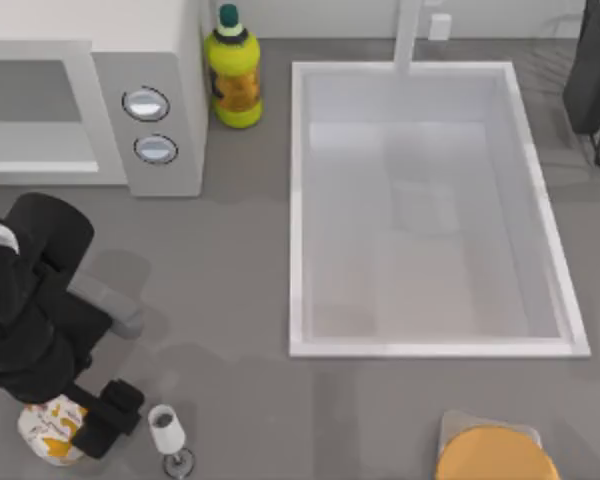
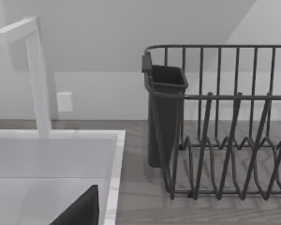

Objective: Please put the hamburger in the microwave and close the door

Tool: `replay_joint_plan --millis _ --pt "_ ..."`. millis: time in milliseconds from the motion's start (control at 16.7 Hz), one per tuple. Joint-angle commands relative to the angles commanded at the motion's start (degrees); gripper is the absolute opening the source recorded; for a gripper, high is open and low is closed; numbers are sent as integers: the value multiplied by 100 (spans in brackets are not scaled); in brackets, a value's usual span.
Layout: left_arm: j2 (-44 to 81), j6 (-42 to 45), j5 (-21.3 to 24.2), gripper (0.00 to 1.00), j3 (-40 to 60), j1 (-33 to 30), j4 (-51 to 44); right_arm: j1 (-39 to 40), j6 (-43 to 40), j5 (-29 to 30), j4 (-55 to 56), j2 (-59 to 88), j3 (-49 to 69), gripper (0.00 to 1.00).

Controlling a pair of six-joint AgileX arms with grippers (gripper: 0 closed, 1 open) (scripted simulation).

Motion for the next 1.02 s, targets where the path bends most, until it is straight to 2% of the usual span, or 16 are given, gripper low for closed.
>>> replay_joint_plan --millis 480,600,1020 --pt "0 0 0 0 0 0 0 0 0 0 0 0 0 100" --pt "-376 -26 66 0 264 29 -312 0 0 0 0 0 0 100" --pt "-534 -27 -632 0 1259 -103 -496 0 0 0 0 0 0 100"
